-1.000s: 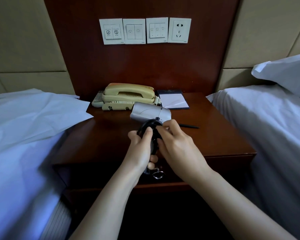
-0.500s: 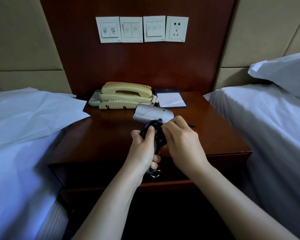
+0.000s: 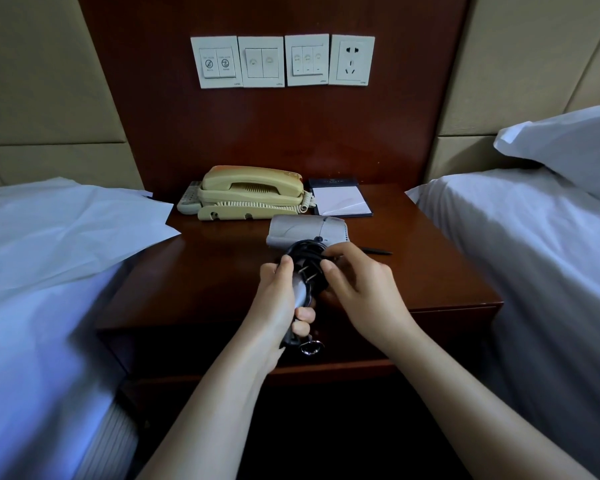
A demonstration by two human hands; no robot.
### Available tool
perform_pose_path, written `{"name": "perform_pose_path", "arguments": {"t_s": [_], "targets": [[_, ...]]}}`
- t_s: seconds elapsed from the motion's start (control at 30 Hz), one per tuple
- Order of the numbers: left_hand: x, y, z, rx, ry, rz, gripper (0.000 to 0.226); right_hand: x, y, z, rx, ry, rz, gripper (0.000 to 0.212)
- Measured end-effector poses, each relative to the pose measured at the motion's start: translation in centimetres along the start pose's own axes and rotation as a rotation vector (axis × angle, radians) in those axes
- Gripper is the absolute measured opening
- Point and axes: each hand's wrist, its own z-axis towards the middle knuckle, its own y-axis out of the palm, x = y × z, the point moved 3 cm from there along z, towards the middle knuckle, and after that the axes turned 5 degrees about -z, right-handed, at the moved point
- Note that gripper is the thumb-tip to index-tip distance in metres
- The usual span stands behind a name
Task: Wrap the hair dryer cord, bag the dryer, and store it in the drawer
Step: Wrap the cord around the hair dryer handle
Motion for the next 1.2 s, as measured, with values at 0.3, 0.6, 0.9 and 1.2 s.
{"name": "perform_pose_path", "arguments": {"t_s": [0.3, 0.6, 0.9, 1.2], "targets": [[0.0, 0.1, -0.2, -0.071, 0.004, -0.008, 0.031, -0.5, -0.3, -0.3, 0.108, -0.133, -0.027, 0.012], [1.2, 0.2, -0.6, -0.082, 0.323, -0.036, 0.023, -1.5, -1.6, 0.1, 0.133, 0.011, 0.387, 0.016], [1.2, -0.5, -0.4, 0.164, 0.655, 0.483, 0.013, -1.0, -0.1, 0.1, -0.216, 0.417, 0.859, 0.04], [-0.3, 1.7, 0.6, 0.071, 0.667, 0.429, 0.032, 0.6, 0.3, 1.3, -0.082, 0.502, 0.895, 0.032]]}}
